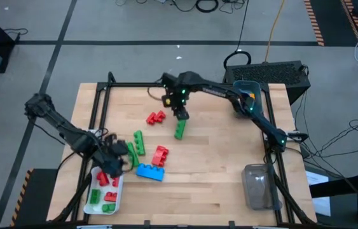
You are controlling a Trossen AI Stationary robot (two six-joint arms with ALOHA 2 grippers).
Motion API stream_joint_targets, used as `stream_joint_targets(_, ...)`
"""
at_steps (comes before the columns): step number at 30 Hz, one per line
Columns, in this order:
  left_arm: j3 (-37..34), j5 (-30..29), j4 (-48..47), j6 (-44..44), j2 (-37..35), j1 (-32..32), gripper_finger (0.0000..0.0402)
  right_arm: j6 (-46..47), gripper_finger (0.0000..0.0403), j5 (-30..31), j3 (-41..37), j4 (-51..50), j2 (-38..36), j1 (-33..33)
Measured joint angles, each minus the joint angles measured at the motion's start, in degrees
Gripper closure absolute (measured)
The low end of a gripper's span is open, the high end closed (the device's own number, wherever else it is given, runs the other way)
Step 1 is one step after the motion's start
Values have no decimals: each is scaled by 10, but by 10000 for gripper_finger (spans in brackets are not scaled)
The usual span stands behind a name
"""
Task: Sort blocks by size
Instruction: Put the two stud red game piece into the white bin
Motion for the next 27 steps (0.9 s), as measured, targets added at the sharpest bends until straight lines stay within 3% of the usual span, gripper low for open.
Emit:
stream_joint_targets(3, 0, -76, -7, 25, -12, 42, 263, 34, 255, -15, 0, 0, -27, -12)
stream_joint_targets(10, 0, -92, 37, 130, -9, 199, 219, 104, 255, -5, 1, 1, -88, -36)
stream_joint_targets(15, 0, -58, 102, 215, 7, 303, 172, 136, 255, 67, 1, -17, -109, -30)
stream_joint_targets(18, 0, -27, 132, 248, 20, 357, 151, 152, 255, 79, 1, -29, -109, -24)
stream_joint_targets(22, 0, -4, 148, 280, 44, 418, 141, 162, 255, 84, 1, -50, -109, -20)
stream_joint_targets(27, 0, 20, 173, 320, 81, 478, 140, 183, 255, 156, -5, -50, -109, -18)
